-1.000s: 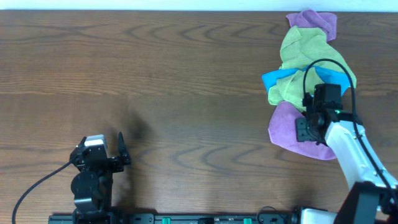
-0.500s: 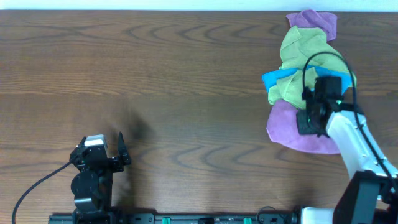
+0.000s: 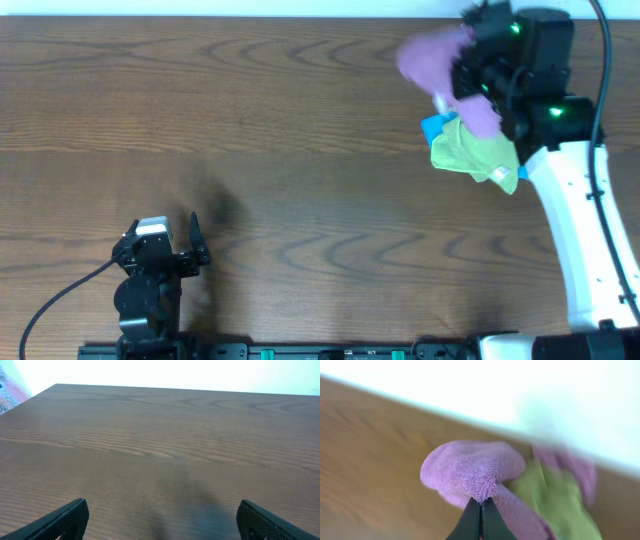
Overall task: Fold the cloth
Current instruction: 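Grasp the purple cloth with the right gripper, lift and pull it left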
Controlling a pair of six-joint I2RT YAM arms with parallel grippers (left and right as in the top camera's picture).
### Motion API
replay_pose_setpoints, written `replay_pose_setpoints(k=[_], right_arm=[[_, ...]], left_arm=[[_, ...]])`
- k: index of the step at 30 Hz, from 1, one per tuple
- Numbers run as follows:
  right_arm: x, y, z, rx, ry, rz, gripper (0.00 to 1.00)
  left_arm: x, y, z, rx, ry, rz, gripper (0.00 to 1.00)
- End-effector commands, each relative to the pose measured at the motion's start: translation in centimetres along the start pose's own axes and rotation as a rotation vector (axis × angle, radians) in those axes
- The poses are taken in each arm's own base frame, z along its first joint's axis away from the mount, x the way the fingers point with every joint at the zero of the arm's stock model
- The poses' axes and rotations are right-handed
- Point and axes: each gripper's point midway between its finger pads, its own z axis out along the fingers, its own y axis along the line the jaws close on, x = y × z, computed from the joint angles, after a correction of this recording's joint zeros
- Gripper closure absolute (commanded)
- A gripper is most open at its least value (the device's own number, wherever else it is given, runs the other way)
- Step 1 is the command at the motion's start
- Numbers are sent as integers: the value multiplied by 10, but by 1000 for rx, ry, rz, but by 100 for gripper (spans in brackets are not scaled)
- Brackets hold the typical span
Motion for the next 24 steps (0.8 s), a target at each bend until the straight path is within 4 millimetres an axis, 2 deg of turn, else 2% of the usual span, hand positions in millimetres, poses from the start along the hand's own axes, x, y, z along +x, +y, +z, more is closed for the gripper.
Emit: replay_pose_setpoints(k=[1,3,6,8,9,11,13,16,18,21,23,24], right_arm=[[-43,42,-9,-122,-155,-91,99],[-58,51,-7,-125,-221,-151,99],[-54,60,2,-183,-210,-115,99],[-46,91,2,-363,-200,-98,99],[-42,114,-3,-493,-198,-102,99],[-36,142,-12,-642,-187,-106,99],[-30,155,-15,-681,-163,-111,99],[-27,147,-6,-595,-142,-121,99],[-28,126,7,-454,-132,-120,99],[-39,77,23,-151,-148,-112,99],[-50,62,23,-66,-188,-109,99],[-54,62,23,-65,-206,-110,99]], left_arm=[[12,2,3,-12,27,10,5],[12,2,3,-12,27,10,5],[12,2,3,-12,27,10,5],[12,2,3,-13,27,10,4],[12,2,3,-12,27,10,5],[12,2,3,-12,27,10,5],[12,2,3,-12,27,10,5],[12,2,3,-12,27,10,5],[12,2,3,-12,27,10,5],[12,2,3,-12,27,10,5],[12,2,3,-12,27,10,5],[12,2,3,-12,27,10,5]])
